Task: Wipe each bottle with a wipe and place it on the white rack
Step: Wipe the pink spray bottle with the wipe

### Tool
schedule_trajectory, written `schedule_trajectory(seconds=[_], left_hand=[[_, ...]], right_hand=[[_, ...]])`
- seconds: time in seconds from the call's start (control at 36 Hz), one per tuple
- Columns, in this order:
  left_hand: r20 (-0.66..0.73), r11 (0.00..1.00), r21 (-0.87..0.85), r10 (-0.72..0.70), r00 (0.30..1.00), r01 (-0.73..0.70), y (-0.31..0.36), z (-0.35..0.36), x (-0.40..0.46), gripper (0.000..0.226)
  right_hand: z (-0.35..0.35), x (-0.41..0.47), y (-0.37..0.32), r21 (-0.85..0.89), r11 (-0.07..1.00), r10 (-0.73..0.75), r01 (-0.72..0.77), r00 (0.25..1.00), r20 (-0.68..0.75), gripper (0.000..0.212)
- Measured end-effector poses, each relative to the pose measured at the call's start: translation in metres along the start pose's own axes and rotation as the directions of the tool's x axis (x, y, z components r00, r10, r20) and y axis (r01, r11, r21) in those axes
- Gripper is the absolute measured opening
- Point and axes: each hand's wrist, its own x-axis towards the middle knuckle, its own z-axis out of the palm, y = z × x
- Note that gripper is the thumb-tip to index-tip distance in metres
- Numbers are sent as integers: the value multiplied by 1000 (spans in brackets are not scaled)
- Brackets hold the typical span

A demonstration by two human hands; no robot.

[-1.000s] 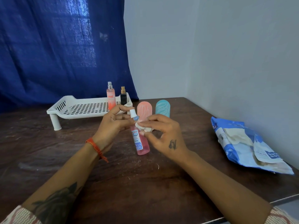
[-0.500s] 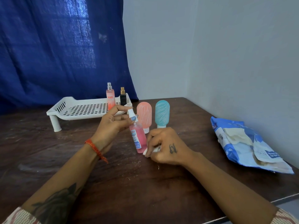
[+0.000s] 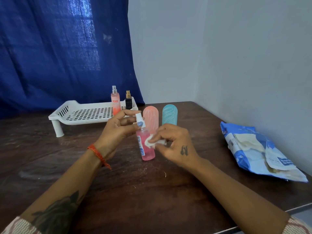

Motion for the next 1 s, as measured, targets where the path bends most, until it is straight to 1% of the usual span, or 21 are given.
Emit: schedule_trajectory(seconds=[0.08, 0.14, 0.19, 0.22, 0.25, 0.28, 0.33, 0.36, 0.39, 0.42, 0.44, 0.53, 0.58, 0.64, 0.69, 0.78, 0.81, 0.92, 0.94, 1.0], left_hand=[[-6, 1000, 2, 2, 1000, -2, -1, 0, 0, 26], [-7, 1000, 8, 10, 1000, -10, -1, 1, 0, 28], [-3, 999, 23, 23, 1000, -23, 0, 2, 0, 29], [-2, 999, 27, 28, 1000, -28, 0, 3, -1, 29], [-4, 999, 29, 32, 999, -31, 1, 3, -1, 28], [-8, 999, 30, 33, 999, -33, 1, 3, -1, 27], [-15, 999, 31, 36, 999, -36, 1, 2, 0, 26], [-17, 999, 33, 42, 999, -41, 1, 2, 0, 26], [-18, 998, 38, 50, 999, -50, 1, 2, 0, 26], [-17, 997, 43, 62, 998, -61, 1, 2, 0, 26], [-17, 997, 43, 73, 997, -72, 1, 3, -1, 25], [-24, 995, 52, 91, 996, -90, 1, 5, -1, 23], [-35, 994, 69, 92, 995, -89, 1, 5, 0, 22], [-41, 993, 85, 91, 995, -87, 1, 3, 0, 22], [-37, 991, 94, 95, 995, -91, 1, 3, 0, 23], [-25, 990, 93, 107, 994, -105, 1, 4, 0, 23], [-20, 990, 88, 111, 994, -109, 1, 3, 0, 24], [0, 990, 78, 119, 993, -118, 0, 1, 1, 25], [8, 990, 73, 119, 993, -120, 0, 1, 1, 25], [24, 991, 59, 123, 992, -124, -1, -1, 1, 25]], right_hand=[[-4, -4, -1, 16, 999, 47, -50, 986, 157, 8], [-5, -3, -3, -19, 997, 80, -78, 965, 250, 6], [-7, -2, -2, -91, 992, 110, -85, 944, 310, 5], [-8, -2, -2, -103, 990, 122, -94, 942, 314, 4], [-8, -1, -2, -97, 990, 127, -103, 949, 289, 4], [-8, -1, -3, -85, 992, 108, -91, 969, 222, 4], [-6, 1, -3, -100, 995, 12, -13, 1000, -15, 7], [-4, 1, -5, -133, 991, -38, 21, 990, -132, 10], [-2, 2, -6, -167, 985, -83, 48, 974, -210, 13], [-1, 2, -8, -198, 977, -127, 80, 962, -240, 16], [1, 1, -10, -232, 965, -172, 118, 958, -228, 19], [7, 1, -15, -356, 907, -274, 226, 957, -91, 23], [13, 2, -16, -396, 886, -281, 242, 959, -43, 28], [14, 4, -18, -400, 886, -269, 236, 963, -28, 34], [13, 4, -19, -412, 883, -264, 226, 964, -37, 33], [12, 4, -21, -407, 892, -246, 195, 966, -75, 23], [12, 4, -21, -390, 904, -230, 178, 969, -89, 26], [15, 3, -18, -275, 959, -114, 66, 981, -160, 27], [16, 4, -18, -232, 972, -82, 36, 978, -193, 24], [17, 5, -16, -158, 987, -42, 2, 968, -249, 10]])
